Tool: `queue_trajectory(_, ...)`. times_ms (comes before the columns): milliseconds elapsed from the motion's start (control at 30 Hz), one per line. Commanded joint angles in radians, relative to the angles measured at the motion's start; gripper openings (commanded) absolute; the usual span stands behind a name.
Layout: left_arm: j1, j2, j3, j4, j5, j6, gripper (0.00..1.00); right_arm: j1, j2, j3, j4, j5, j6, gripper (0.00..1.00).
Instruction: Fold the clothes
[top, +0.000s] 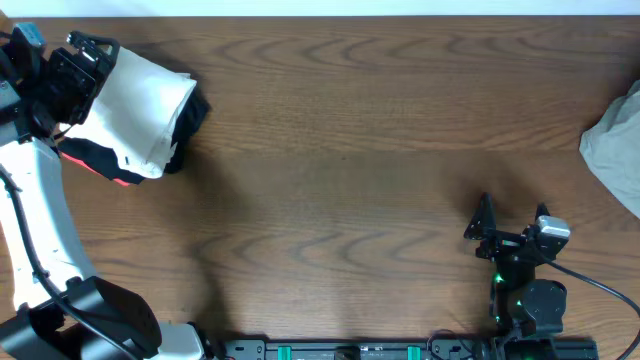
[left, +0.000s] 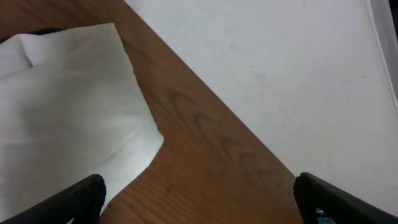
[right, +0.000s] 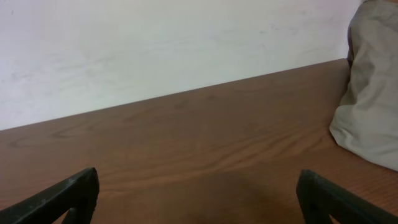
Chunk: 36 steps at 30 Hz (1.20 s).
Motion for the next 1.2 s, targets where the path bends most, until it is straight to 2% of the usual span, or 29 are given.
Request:
queue_trajectory(0, -0.002, 0.001, 0.002, -0.001, 0.0, 0.005, 0.98, -0.013, -0.006, -0.003, -0.003, 0.0, -0.018, 0.99)
queue_trajectory(933, -0.003, 0.001, -0.003, -0.002, 0.0, 0.005, 0.98, -0.013, -0.006, -0.003, -0.003, 0.0, -0.018, 0.99)
queue_trajectory(1167, -0.029, -0.155, -0.003, -0.07, 0.0, 0.005, 0.98, -0.013, -0.006, -0.003, -0.003, 0.0, -0.018, 0.99)
